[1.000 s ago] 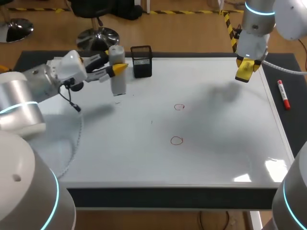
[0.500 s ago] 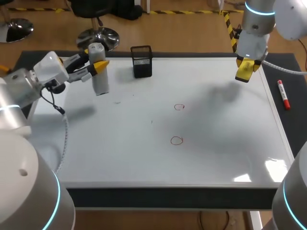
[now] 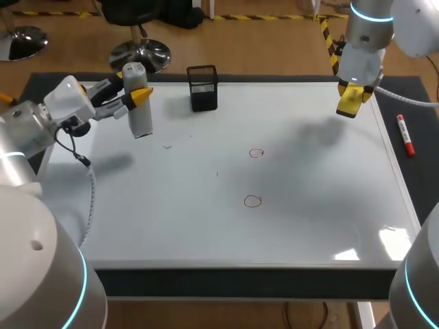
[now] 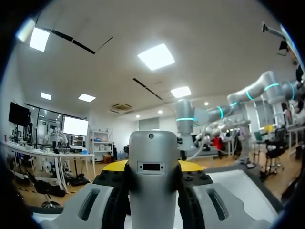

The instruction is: Pick up the inspection probe, press it on each red-marked spot on the whiteboard one by one, put down the probe, pick up the eraser, and wipe off all the red marks.

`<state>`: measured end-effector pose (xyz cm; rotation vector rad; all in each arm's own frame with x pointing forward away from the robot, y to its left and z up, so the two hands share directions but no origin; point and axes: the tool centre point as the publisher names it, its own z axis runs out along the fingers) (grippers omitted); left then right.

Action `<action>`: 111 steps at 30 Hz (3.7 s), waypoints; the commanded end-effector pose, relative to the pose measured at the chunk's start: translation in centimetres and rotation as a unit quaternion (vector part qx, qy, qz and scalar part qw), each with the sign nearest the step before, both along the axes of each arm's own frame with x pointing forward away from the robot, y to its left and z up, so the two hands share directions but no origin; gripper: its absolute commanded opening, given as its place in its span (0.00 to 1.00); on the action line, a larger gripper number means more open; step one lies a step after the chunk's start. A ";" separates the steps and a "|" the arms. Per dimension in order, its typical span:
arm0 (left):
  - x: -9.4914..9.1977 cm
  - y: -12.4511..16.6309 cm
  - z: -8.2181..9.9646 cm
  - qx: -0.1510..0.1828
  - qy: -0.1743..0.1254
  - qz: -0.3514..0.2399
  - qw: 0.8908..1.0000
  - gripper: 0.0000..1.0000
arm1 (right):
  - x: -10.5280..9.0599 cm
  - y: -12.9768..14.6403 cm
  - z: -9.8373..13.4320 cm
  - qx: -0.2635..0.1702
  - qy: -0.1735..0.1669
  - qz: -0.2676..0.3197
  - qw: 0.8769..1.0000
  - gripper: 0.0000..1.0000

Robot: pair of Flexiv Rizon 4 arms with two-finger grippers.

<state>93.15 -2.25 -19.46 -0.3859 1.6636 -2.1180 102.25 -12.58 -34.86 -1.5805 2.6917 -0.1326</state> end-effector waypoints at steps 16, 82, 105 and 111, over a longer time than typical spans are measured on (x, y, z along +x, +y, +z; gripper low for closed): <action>-0.1 -0.1 0.1 0.000 0.000 0.003 1.000 0.00 | 0.1 0.0 0.1 -0.002 0.001 0.001 1.000 0.00; -0.1 -0.1 0.1 0.000 0.000 0.003 1.000 0.00 | -13.5 27.1 -4.7 0.006 0.022 0.316 0.949 0.00; -0.1 -0.1 0.1 0.000 0.000 0.003 1.000 0.00 | -13.1 27.5 -7.5 0.016 0.030 0.346 0.938 0.00; -0.1 -0.1 0.1 0.000 0.000 0.003 1.000 0.00 | -13.1 27.2 -7.8 0.010 0.034 0.346 0.938 0.00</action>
